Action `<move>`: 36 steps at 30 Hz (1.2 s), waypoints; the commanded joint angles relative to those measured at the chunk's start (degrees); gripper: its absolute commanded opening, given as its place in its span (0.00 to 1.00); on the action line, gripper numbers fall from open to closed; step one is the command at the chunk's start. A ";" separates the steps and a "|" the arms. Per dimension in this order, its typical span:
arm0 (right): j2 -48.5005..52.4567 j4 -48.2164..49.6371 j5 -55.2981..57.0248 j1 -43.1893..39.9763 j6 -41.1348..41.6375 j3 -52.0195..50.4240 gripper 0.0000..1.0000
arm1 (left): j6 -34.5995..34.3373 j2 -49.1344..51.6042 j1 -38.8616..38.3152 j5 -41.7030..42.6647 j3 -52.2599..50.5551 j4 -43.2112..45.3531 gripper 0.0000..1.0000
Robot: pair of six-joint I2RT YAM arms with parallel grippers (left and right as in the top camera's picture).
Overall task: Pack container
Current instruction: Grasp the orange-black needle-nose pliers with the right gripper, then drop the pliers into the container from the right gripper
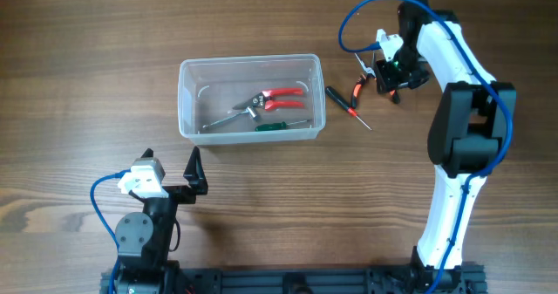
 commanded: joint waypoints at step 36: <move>-28.04 6.99 -14.40 30.34 -27.78 6.60 0.04 | -0.52 -0.09 0.33 -0.15 -0.24 -0.04 1.00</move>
